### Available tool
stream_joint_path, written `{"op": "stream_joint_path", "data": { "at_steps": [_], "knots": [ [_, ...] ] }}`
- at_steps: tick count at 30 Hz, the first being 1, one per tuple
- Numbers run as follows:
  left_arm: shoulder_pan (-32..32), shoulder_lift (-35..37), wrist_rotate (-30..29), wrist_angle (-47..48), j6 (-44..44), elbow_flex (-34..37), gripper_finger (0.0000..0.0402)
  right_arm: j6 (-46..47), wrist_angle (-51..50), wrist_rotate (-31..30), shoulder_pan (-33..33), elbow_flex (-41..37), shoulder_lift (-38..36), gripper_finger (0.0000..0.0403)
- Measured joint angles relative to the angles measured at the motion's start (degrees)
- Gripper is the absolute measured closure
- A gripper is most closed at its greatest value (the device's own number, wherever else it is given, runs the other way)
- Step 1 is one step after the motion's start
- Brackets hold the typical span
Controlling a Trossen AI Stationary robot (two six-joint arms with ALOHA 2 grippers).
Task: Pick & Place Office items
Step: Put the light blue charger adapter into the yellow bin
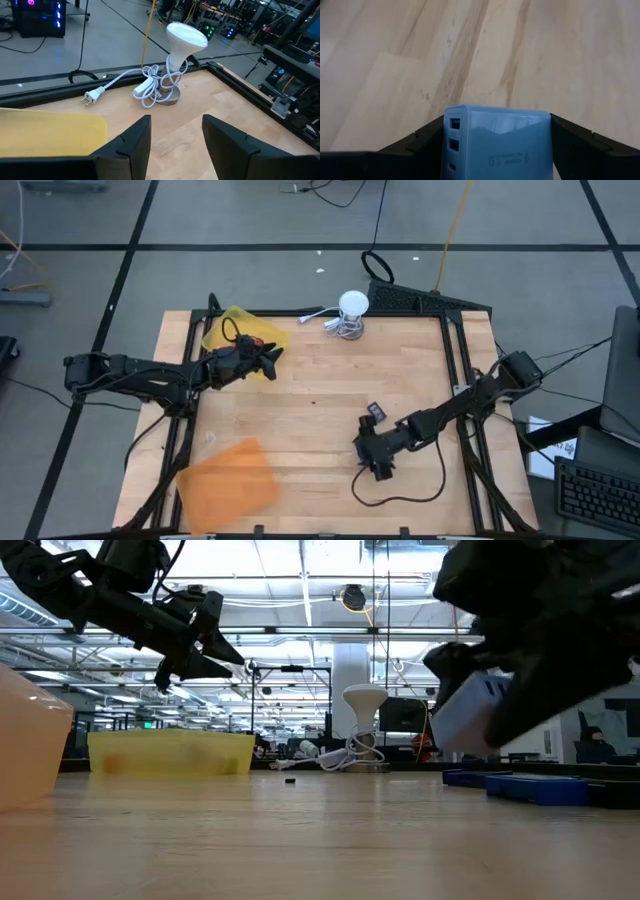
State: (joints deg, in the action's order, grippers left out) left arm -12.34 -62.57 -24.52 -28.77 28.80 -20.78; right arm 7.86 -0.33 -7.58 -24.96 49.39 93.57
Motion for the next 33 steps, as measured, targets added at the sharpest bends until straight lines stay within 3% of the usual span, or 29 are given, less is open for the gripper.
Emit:
{"op": "stream_joint_path", "data": {
  "at_steps": [4, 12, 26, 33],
  "knots": [
    [0.0, -0.02, 0.97, -0.04, 0.24, 0.0, 0.023, -1.28, -1.61, -0.08, 0.54, -0.01, -3.14, 0.0128],
    [1.58, -0.02, 10.41, -3.4, 0.24, 0.0, 0.0253, -4.49, -1.52, -0.1, 1.01, -0.04, -9.88, 0.013],
    [7.77, -0.48, 12.39, -5.79, -1.25, 0.02, 0.0274, -10.54, -1.27, -0.25, 6.67, -1.47, -13.18, 0.013],
    [11.16, -6.72, 15.02, -14.05, 3.17, -0.08, 0.0275, -14.75, -1.04, -8.02, 7.52, -1.73, -13.19, 0.013]
  ]
}}
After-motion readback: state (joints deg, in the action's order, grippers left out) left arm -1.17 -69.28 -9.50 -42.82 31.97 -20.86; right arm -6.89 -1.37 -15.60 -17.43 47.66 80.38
